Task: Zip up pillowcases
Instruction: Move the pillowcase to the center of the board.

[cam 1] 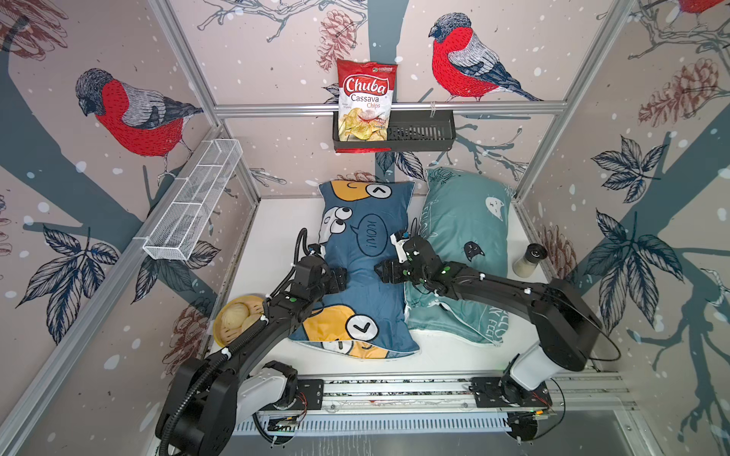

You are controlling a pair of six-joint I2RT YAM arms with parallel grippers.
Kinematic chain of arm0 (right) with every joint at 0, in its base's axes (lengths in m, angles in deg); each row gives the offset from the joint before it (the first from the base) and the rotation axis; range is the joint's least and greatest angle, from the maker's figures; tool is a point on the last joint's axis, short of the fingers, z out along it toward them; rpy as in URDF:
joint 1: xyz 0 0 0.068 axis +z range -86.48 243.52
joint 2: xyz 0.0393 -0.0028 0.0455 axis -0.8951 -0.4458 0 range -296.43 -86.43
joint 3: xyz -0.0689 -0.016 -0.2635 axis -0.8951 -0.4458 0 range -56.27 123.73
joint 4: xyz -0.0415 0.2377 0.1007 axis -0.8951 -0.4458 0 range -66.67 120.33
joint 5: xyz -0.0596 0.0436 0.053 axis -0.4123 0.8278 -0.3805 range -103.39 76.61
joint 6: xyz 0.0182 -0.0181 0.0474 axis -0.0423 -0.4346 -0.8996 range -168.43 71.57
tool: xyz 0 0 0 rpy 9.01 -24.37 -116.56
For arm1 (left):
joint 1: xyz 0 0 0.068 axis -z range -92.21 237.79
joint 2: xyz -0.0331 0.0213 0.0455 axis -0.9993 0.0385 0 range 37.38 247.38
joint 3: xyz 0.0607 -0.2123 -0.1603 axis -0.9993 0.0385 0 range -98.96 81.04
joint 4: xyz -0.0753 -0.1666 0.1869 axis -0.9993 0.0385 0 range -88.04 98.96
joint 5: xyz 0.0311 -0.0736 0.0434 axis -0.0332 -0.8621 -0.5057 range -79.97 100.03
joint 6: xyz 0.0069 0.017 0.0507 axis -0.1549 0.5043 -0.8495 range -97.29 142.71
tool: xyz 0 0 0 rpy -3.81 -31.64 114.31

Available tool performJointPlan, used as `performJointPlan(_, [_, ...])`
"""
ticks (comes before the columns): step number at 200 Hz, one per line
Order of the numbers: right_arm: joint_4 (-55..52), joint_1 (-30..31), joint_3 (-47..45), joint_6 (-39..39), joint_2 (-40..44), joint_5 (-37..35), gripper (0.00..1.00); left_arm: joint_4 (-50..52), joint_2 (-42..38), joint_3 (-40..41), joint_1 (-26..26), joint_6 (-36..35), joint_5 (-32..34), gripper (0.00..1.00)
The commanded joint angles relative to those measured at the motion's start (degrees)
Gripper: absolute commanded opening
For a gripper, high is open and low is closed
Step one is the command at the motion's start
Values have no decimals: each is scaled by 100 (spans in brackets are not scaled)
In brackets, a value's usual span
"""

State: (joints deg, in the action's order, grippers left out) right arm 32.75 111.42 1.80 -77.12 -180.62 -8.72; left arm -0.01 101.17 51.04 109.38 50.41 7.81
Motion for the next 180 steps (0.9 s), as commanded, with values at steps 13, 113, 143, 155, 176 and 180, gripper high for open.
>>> performJointPlan(13, [-101, -391, -118, -119, -203, -71, 79, -283, 111, 72, 295, 497, -145, 74])
performJointPlan(113, [-1073, -2093, 742, 1114, -82, 87, 75, -2159, 1337, 104, 1217, 1587, -192, 67])
performJointPlan(143, [-1566, -1712, 478, 1140, 1011, -34, 82, -2484, 1839, -267, 1435, 1662, -42, 67])
performJointPlan(155, [-1687, -1355, 233, 1024, 1449, -36, 83, -2591, 2003, -410, 1480, 1676, -27, 67])
performJointPlan(176, [-1713, -571, -293, 695, 1992, 28, 79, -2769, 2226, -608, 1498, 1702, -24, 67])
performJointPlan(180, [-1705, -439, -382, 584, 2058, 59, 78, -2793, 2253, -647, 1498, 1693, -18, 67])
